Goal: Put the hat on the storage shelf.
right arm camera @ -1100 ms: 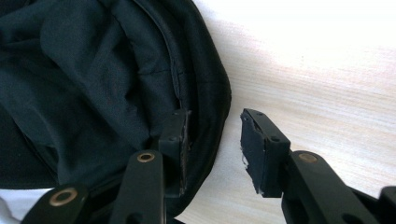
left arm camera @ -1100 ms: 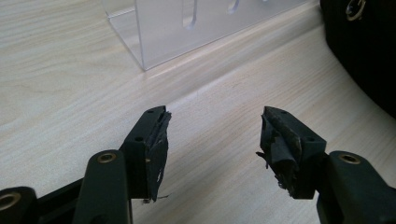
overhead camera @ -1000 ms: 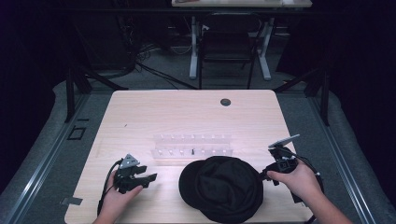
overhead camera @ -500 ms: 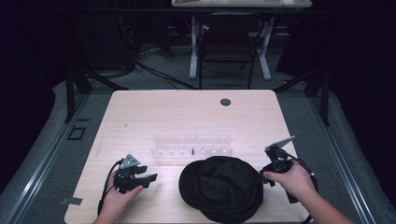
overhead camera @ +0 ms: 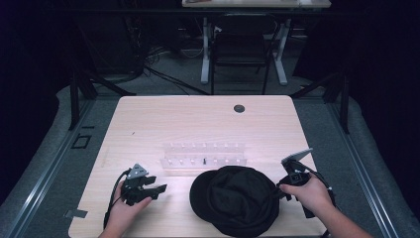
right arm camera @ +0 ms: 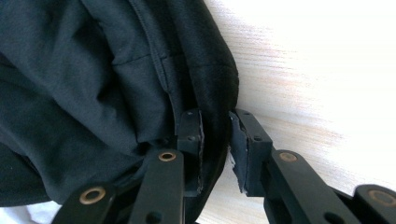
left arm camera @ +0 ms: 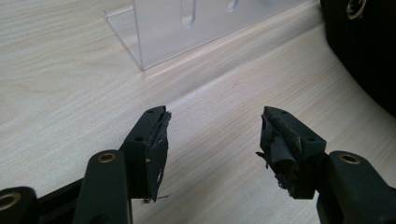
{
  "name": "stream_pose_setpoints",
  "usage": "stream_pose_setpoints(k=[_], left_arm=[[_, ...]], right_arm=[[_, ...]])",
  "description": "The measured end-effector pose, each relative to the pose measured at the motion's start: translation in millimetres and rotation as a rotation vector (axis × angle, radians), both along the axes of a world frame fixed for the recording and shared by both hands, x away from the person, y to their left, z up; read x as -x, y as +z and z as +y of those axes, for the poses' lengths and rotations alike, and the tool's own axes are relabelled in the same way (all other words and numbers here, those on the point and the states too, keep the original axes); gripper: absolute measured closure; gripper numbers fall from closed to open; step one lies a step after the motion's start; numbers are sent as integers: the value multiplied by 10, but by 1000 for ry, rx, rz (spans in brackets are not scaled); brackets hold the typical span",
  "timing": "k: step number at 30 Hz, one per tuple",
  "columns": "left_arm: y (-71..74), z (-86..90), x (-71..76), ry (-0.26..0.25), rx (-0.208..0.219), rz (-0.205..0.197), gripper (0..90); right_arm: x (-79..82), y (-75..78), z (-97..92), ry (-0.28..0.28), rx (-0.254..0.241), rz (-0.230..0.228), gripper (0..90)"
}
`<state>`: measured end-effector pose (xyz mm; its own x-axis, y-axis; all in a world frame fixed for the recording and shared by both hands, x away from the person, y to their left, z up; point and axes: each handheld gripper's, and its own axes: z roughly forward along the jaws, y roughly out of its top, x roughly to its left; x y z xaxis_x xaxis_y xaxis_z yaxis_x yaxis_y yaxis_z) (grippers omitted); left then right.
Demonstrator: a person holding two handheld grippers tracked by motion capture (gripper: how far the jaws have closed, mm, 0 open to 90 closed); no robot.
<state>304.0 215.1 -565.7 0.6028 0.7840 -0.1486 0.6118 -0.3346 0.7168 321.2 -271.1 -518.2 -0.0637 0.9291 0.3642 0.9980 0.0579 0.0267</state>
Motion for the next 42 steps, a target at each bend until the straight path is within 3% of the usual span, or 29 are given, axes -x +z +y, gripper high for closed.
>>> stream_pose_setpoints(k=[1,4,8,9,11,20,21,23,26,30,36,37,42], left_arm=[[-3,-2,-1,1,0,-4,418],[-3,-2,-2,1,2,-3,418],[0,1,-2,-1,0,0,418],[-3,-2,-1,2,2,-1,418],[-4,-5,0,2,1,-3,419],[-8,-13,-2,-4,-3,-1,418],[-7,-14,-2,-4,-3,-1,418],[-7,-15,-2,-5,-3,0,418],[-7,-15,-3,-5,-4,0,418],[-7,-16,-2,-6,-4,2,418],[-7,-17,-2,-6,-4,2,418],[-8,-17,-3,-6,-5,3,418],[-7,-14,-4,-6,-5,0,418]], right_arm=[[0,-17,-3,-22,-9,0,740],[-11,-39,-49,-8,-18,25,740],[-11,-73,-38,-33,-26,2,736],[-25,-63,-46,-5,-18,16,736],[-29,-78,-26,-28,-31,0,737],[-69,-84,-33,-12,-29,-14,733],[-70,-97,-8,-37,-36,-28,733],[-83,-87,-24,2,-24,-10,730],[-71,-122,27,-19,-22,-42,726],[-69,-139,62,39,5,-15,737],[-69,-161,85,31,-22,4,801],[-72,-157,93,24,-34,13,846],[-76,-136,92,51,-22,25,871]])
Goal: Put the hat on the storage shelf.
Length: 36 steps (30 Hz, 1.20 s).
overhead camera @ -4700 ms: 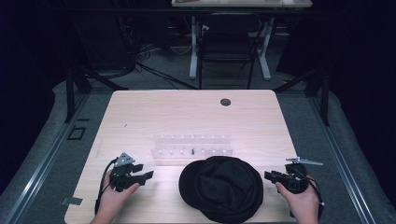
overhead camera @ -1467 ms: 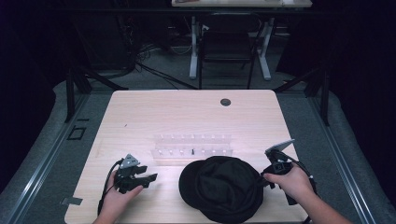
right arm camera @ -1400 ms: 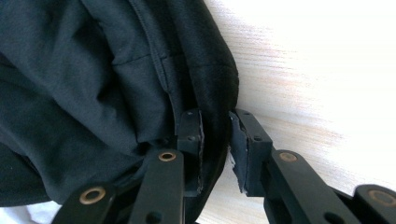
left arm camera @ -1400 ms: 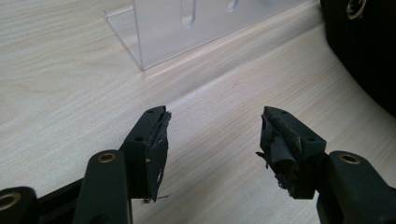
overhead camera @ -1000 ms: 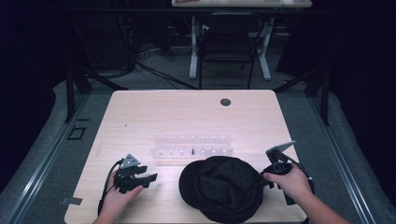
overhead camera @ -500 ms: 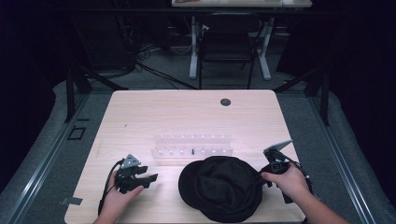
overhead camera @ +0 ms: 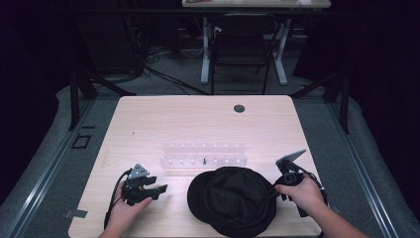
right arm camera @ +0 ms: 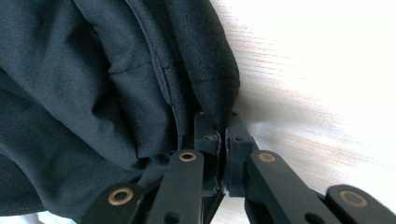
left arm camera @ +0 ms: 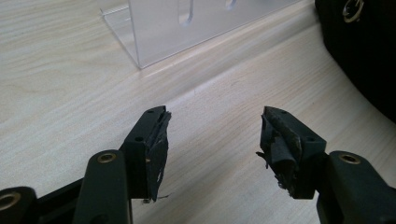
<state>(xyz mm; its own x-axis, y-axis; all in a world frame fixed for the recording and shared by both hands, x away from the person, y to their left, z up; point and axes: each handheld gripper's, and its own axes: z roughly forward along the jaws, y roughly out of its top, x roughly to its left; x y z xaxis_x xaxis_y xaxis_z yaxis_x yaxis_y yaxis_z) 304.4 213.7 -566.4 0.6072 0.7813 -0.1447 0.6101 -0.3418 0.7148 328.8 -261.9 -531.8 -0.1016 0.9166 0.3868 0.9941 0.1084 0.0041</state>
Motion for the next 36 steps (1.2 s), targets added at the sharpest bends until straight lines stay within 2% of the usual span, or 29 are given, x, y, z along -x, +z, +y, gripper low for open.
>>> stream_pose_setpoints(k=[7,9,10,19,22,28,31,33,35,36], left_arm=[[-1,3,0,3,2,-1,419],[1,4,1,3,2,-3,419],[2,5,1,4,3,-4,419],[-3,5,-1,5,0,-3,420],[-2,6,-1,5,1,-4,420],[-2,9,1,8,3,-1,420],[-4,7,0,8,3,1,420],[-6,3,2,9,4,3,420],[-4,4,4,10,5,2,420],[-4,5,5,10,6,2,420]], right_arm=[[0,72,12,3,12,6,876],[11,88,29,-36,-9,-12,877],[3,119,16,-13,-2,-1,877],[30,342,12,-22,-2,-36,877],[32,423,4,-6,16,-36,878],[50,523,15,-18,32,-47,878],[67,587,-11,4,42,-37,878],[81,619,-8,-17,41,-50,878],[87,667,-33,-9,47,-44,878],[94,680,-32,-25,35,-51,878]])
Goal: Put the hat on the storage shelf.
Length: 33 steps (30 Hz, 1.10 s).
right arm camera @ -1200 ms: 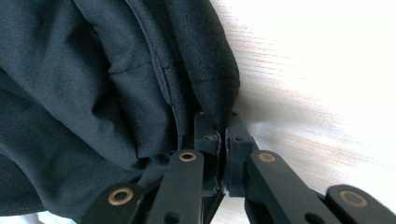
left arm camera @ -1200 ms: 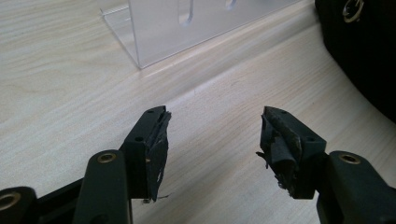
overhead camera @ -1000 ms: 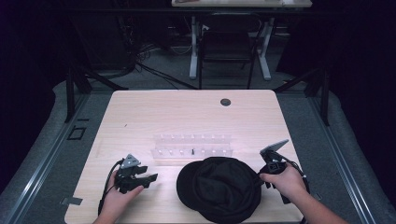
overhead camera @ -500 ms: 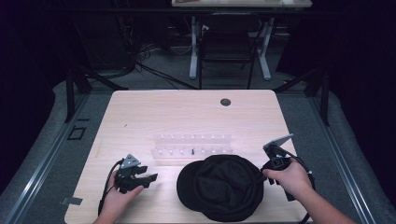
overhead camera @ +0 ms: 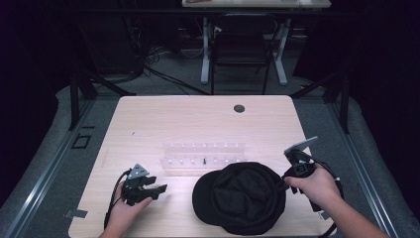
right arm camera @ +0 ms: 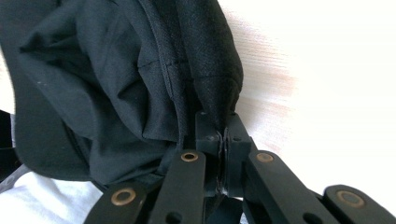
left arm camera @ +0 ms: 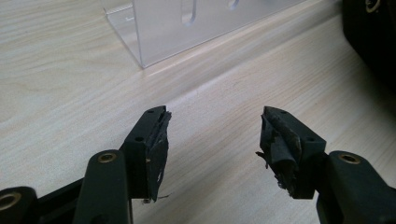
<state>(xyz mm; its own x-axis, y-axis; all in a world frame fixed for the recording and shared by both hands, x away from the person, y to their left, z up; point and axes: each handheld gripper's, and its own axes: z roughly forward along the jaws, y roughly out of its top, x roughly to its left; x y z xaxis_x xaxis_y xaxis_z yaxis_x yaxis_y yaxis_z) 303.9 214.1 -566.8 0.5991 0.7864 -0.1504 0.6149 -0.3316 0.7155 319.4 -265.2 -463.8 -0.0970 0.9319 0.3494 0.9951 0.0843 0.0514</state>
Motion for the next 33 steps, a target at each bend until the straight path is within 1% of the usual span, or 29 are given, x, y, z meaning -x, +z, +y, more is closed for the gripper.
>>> stream_pose_setpoints(k=[1,2,3,4,5,6,7,8,10,11,12,13,15,16,17,18,19,22,23,24,25,26,27,28,29,30,31,32,33], left_arm=[[0,0,0,0,0,0,420],[2,4,-1,-2,-3,-1,419],[1,5,-2,-1,-3,0,420],[0,3,-2,0,-1,1,420],[-2,2,-2,-1,-3,2,419],[-2,2,-2,-1,-3,2,420],[-2,1,-2,-3,-6,0,420],[-2,0,-2,-3,-4,1,419],[-2,0,-1,-2,-4,2,419],[-2,0,-1,-1,-3,1,420],[-2,0,-1,-1,-3,1,420],[-1,1,-1,-1,-3,2,419],[-2,0,-2,-2,-5,1,419],[-2,0,-2,-2,-5,1,419],[-2,0,-2,-3,-6,1,419],[-1,0,-1,-3,-6,1,419],[-1,0,-1,-2,-3,2,419],[1,2,0,-2,-3,2,419],[0,1,0,-2,-3,2,419],[0,1,0,-2,-4,2,419],[0,1,0,-4,-6,1,419],[0,0,0,-4,-6,1,419],[-1,-1,0,-4,-6,1,419],[9,7,0,-12,-11,11,419],[6,5,1,-9,-8,10,419],[6,5,1,-8,-8,10,419],[6,5,1,-9,-8,10,419],[5,5,1,-9,-9,11,419],[5,5,0,-10,-11,9,420]], right_arm=[[-1,32,-25,25,13,12,878],[4,54,-22,10,6,5,878],[4,96,-45,35,21,16,878],[20,94,-31,-2,3,-12,878],[12,136,-48,24,18,6,878],[24,145,-43,-2,4,-15,878],[24,182,-56,11,11,-8,878],[30,196,-48,1,17,-15,878],[27,240,-57,9,10,-10,878],[35,250,-45,-10,10,-20,878],[30,273,-63,10,9,-10,878],[33,290,-56,-3,0,-16,878],[37,328,-47,-7,5,-22,878],[34,344,-50,1,6,-20,878],[36,368,-43,-9,1,-25,878],[31,389,-54,5,-3,-21,878],[36,410,-43,-6,-5,-30,878],[33,488,-45,7,-10,-24,878],[41,506,-36,-7,-16,-38,878],[39,526,-40,-1,-16,-33,878],[41,544,-38,-3,-20,-38,878],[39,571,-45,8,-18,-31,878],[41,592,-40,3,-22,-32,878],[41,608,-40,1,-30,-35,879],[40,633,-45,7,-33,-27,879],[44,649,-45,4,-41,-29,878],[39,673,-59,21,-48,-18,878],[51,684,-46,-2,-55,-29,879],[52,705,-48,-2,-68,-24,878]])
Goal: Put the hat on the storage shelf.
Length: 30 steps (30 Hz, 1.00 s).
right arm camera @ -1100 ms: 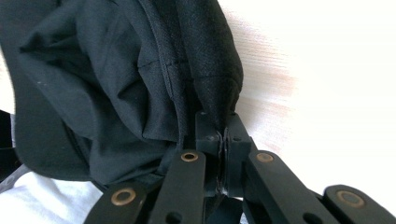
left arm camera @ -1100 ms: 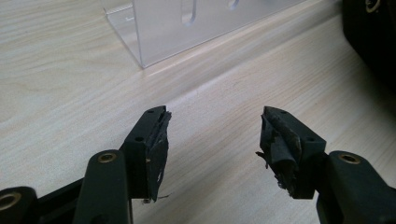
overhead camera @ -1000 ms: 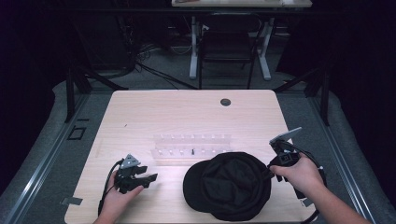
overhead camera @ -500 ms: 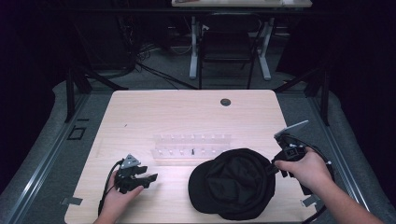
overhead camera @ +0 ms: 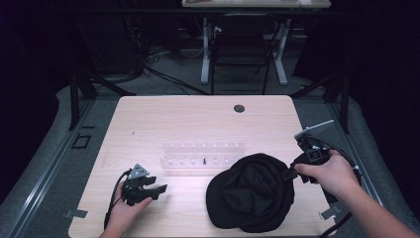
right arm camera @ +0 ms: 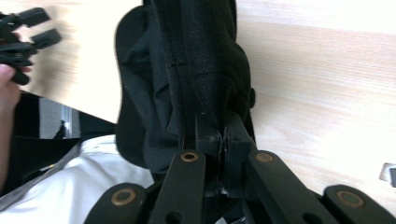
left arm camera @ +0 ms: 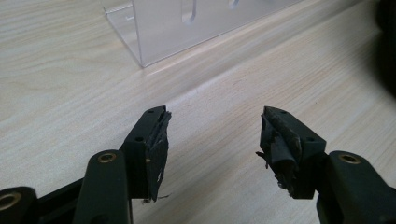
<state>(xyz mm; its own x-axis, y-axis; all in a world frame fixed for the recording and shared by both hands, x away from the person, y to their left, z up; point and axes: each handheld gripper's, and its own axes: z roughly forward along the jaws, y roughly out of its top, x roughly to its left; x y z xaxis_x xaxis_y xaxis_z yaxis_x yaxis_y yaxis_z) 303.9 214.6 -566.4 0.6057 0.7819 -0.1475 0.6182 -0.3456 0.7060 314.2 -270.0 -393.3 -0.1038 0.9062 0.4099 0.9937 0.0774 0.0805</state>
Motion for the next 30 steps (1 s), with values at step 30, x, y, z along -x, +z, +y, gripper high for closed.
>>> stream_pose_setpoints(k=[30], left_arm=[[-15,-20,2,9,3,-6,419]], right_arm=[[80,280,54,12,-333,25,879]])
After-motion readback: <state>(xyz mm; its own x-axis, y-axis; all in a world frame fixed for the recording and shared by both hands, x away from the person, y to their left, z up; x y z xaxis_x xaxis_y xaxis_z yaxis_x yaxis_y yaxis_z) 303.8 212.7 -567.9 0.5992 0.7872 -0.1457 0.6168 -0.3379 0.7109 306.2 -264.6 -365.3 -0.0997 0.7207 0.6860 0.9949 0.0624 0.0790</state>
